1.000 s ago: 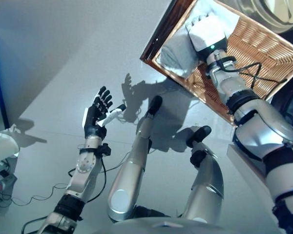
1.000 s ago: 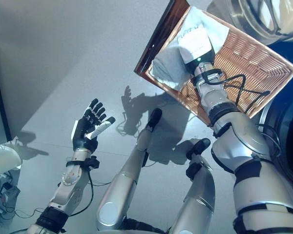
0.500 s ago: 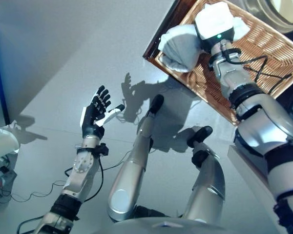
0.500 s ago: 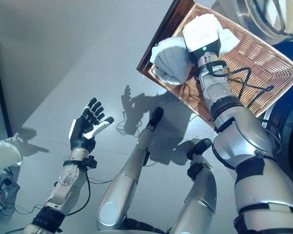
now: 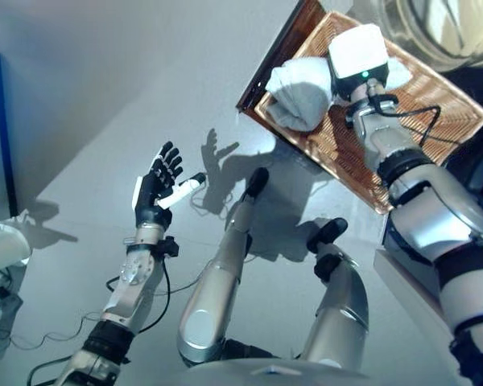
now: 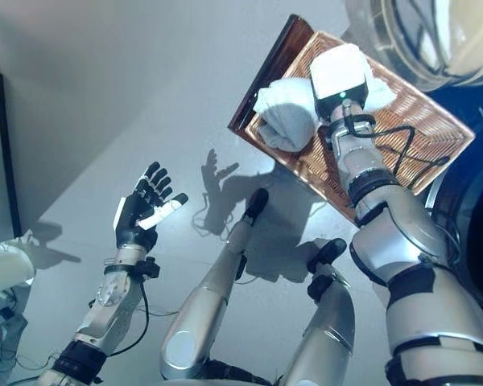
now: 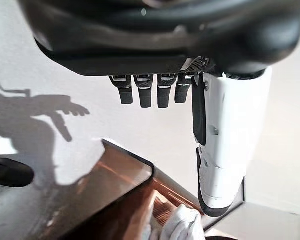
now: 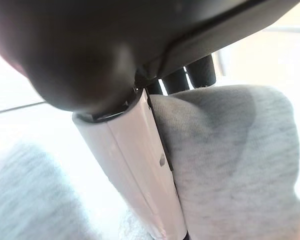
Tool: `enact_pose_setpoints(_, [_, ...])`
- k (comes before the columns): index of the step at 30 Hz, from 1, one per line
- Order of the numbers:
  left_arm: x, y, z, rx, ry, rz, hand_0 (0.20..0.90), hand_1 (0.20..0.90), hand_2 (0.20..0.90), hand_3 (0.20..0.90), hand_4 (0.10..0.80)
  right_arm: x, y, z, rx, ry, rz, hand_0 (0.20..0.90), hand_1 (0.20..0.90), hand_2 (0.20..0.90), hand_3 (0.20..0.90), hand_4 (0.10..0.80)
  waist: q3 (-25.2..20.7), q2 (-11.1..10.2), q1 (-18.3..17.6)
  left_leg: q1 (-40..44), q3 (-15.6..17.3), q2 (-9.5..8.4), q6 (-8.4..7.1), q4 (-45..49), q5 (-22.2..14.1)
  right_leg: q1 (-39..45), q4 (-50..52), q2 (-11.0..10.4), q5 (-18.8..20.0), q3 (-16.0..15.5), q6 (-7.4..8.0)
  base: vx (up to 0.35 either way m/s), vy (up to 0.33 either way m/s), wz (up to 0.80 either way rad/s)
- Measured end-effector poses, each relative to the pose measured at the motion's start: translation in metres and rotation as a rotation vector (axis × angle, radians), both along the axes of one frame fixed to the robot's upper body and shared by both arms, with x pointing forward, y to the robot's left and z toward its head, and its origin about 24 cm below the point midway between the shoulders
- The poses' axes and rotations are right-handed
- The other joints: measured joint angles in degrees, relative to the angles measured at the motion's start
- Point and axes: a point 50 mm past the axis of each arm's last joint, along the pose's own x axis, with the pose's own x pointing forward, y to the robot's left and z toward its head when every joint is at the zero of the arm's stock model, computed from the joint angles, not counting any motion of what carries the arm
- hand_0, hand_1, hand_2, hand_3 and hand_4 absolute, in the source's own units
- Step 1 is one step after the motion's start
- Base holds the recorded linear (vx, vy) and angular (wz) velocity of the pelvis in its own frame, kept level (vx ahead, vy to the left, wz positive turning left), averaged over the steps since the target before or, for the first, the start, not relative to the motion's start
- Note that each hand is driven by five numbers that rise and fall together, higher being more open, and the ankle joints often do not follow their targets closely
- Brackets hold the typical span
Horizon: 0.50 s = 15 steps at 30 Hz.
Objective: Pick up the clothes and place them into the washing machine
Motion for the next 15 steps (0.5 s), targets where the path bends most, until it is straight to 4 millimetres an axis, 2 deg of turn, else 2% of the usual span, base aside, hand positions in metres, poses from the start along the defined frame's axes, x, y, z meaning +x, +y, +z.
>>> enact_pose_setpoints(5, [0.000,0.001,-0.005,0.003,0.022,0.014,0.900,0.900,0.900,0.900,0.800,-0.003,-0.005,-0.012,0.230,-0.012,0.005,0.200,0.200,0.200,0.200,0.300,0.0,0.0,-2.3,3.3,2.3,0.46,0.92,0.0,-0.8,3.7,-4.3,1.0,2.4,1.7,0.50,0.036,0.016,-0.23])
enact_pose_setpoints(7, [0.000,0.002,-0.007,0.005,0.031,0.021,0.900,0.900,0.900,0.900,0.800,-0.004,-0.008,-0.018,0.264,-0.001,-0.007,0.200,0.200,0.200,0.200,0.300,0.0,0.0,-2.9,4.9,3.2,0.48,1.24,-0.4,-1.0,5.5,-5.8,1.3,3.6,2.0,1.09,0.028,0.005,-0.23])
enact_pose_setpoints(10, [0.002,0.002,-0.009,0.005,0.044,0.029,0.900,0.900,0.900,0.900,0.800,-0.007,-0.017,-0.027,0.378,-0.008,-0.028,0.200,0.200,0.200,0.200,0.300,0.0,0.1,-4.0,6.9,3.4,0.38,1.53,-0.5,-1.2,8.4,-7.7,1.5,4.4,2.1,1.69,0.030,0.009,-0.03])
enact_pose_setpoints(12, [0.002,0.002,-0.010,0.005,0.047,0.032,0.900,0.900,0.900,0.900,0.800,-0.010,-0.022,-0.034,0.490,-0.017,-0.043,0.200,0.200,0.200,0.200,0.300,0.0,0.1,-4.2,8.4,3.6,0.30,1.75,-0.8,-1.3,9.9,-8.5,1.5,4.5,2.1,1.79,0.053,0.030,-0.02])
enact_pose_setpoints(13, [0.002,0.003,-0.013,0.005,0.060,0.036,0.900,0.900,0.900,0.900,0.800,-0.014,-0.024,-0.041,0.655,-0.047,-0.029,0.200,0.200,0.200,0.200,0.300,0.1,0.2,-4.9,9.5,3.8,0.16,2.04,-0.9,-1.5,11.3,-8.9,1.2,4.5,2.2,1.80,0.031,0.018,-0.03])
enact_pose_setpoints(15, [0.000,0.005,-0.020,0.008,0.088,0.050,0.900,0.900,0.900,0.900,0.800,-0.015,-0.019,-0.051,0.783,-0.063,-0.024,0.200,0.200,0.200,0.200,0.300,0.1,0.3,-5.3,11.1,4.2,-0.01,2.15,-1.4,-1.6,12.6,-9.5,1.2,4.5,2.4,1.89,0.043,0.028,-0.11])
